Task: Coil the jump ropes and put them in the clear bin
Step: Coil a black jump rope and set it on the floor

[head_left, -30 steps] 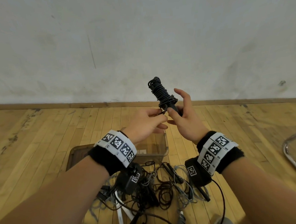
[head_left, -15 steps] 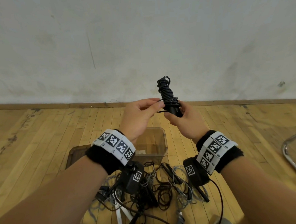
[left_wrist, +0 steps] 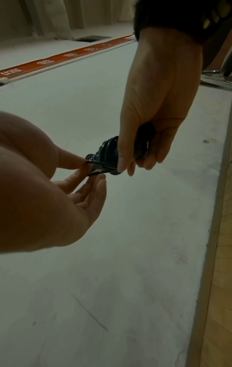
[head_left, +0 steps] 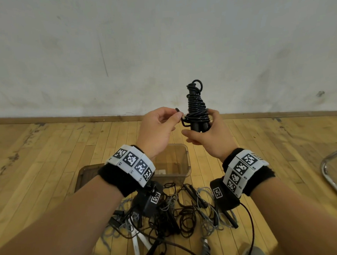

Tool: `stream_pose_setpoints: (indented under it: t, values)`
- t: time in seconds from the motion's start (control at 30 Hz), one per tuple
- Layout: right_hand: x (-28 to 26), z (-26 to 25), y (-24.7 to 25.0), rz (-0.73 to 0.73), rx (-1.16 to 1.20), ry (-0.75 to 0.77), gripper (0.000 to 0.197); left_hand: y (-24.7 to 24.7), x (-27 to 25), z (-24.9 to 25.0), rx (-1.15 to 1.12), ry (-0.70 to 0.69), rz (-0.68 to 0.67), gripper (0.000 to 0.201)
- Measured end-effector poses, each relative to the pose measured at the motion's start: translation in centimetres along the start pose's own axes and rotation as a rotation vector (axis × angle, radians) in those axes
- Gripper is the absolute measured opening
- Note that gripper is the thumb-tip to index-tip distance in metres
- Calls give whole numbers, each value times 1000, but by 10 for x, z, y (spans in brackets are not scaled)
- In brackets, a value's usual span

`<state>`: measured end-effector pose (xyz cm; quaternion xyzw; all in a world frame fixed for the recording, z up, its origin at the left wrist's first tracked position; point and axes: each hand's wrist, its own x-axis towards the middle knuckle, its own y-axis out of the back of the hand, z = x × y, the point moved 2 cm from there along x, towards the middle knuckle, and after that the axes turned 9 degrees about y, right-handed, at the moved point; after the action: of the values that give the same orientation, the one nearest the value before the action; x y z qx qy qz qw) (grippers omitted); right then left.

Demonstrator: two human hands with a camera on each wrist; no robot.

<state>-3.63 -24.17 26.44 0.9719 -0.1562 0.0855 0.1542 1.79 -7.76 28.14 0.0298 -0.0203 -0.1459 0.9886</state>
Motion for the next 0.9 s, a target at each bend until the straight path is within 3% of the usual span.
stream_pose_setpoints:
  t: [0.07, 0.13, 0.3, 0.47, 0.7, 0.9]
  values:
    - [-1, -2, -2, -9, -77, 42, 55, 1, 0, 0, 22, -5, 10, 10]
    - [-2, -1, -3, 17, -86, 55, 58, 2, -1, 0, 45, -2, 8, 10]
    - [-1, -3, -4, 19, 168, -1, 69, 0, -2, 1, 96, -34, 10, 15]
    - [1, -5, -1, 54, 162, -21, 65, -5, -10, 5, 153, -139, -29, 6]
    - [-5, -5, -12, 85, -210, 164, 64, -15, -17, 7, 231, -305, -51, 7]
    - [-10, -9, -19, 12, -183, 191, 55, -19, -18, 6, 318, -316, -16, 5]
